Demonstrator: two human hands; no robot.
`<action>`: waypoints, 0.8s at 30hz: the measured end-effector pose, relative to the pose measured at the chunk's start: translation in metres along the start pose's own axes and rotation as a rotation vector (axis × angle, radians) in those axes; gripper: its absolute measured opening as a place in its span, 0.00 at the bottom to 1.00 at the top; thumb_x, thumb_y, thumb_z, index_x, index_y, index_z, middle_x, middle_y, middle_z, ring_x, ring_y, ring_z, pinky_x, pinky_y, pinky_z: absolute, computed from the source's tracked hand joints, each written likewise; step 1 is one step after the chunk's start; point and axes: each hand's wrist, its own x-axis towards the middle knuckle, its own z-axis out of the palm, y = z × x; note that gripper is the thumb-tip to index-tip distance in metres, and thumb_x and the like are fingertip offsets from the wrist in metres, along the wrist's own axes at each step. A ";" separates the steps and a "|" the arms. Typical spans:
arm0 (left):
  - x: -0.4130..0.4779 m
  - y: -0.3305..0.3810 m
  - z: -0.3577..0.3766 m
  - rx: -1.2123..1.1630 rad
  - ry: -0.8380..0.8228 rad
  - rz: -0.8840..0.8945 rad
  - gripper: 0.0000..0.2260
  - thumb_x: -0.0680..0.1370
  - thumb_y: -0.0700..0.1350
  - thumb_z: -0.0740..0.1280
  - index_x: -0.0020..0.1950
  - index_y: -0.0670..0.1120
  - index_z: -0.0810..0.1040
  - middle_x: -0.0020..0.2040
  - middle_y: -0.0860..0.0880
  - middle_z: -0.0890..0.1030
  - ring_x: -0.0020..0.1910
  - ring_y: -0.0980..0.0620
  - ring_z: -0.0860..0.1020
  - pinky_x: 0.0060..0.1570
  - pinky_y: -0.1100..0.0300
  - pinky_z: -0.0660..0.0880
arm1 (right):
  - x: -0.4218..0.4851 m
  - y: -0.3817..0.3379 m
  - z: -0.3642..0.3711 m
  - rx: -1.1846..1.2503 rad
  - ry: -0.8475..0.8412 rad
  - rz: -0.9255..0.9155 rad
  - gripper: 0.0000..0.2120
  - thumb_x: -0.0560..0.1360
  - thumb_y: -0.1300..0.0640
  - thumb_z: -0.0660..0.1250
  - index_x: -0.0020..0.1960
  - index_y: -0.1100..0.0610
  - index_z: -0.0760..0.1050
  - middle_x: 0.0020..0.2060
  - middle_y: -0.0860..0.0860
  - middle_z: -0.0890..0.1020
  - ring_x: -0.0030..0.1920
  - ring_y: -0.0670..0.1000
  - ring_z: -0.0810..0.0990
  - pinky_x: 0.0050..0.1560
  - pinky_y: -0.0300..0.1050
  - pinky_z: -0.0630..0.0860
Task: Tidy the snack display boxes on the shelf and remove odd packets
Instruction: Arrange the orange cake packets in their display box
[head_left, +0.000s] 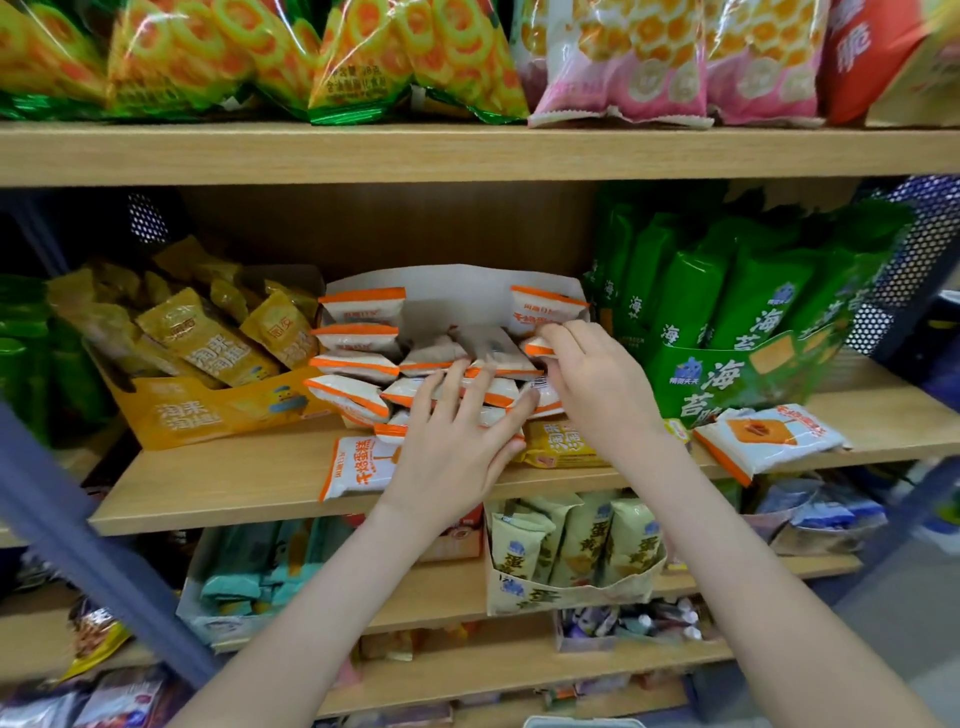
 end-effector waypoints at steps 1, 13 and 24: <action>0.002 -0.001 -0.001 -0.003 -0.003 -0.004 0.21 0.84 0.56 0.50 0.73 0.52 0.69 0.67 0.37 0.74 0.67 0.34 0.70 0.66 0.41 0.65 | -0.002 0.001 -0.004 -0.003 0.045 -0.016 0.15 0.70 0.69 0.69 0.56 0.66 0.76 0.46 0.60 0.80 0.45 0.62 0.80 0.41 0.54 0.80; 0.039 -0.022 -0.012 -0.016 -0.125 -0.006 0.21 0.80 0.56 0.51 0.65 0.53 0.77 0.53 0.40 0.81 0.54 0.36 0.79 0.44 0.48 0.76 | -0.010 -0.001 -0.040 0.008 0.294 0.056 0.13 0.82 0.62 0.57 0.59 0.67 0.76 0.50 0.62 0.81 0.51 0.60 0.79 0.51 0.53 0.78; 0.018 0.023 -0.040 -0.160 0.190 -0.383 0.28 0.77 0.57 0.57 0.72 0.41 0.66 0.69 0.37 0.72 0.71 0.38 0.67 0.72 0.37 0.56 | -0.046 -0.019 -0.086 0.372 0.452 0.156 0.10 0.80 0.64 0.63 0.60 0.66 0.74 0.51 0.60 0.80 0.54 0.50 0.75 0.61 0.33 0.69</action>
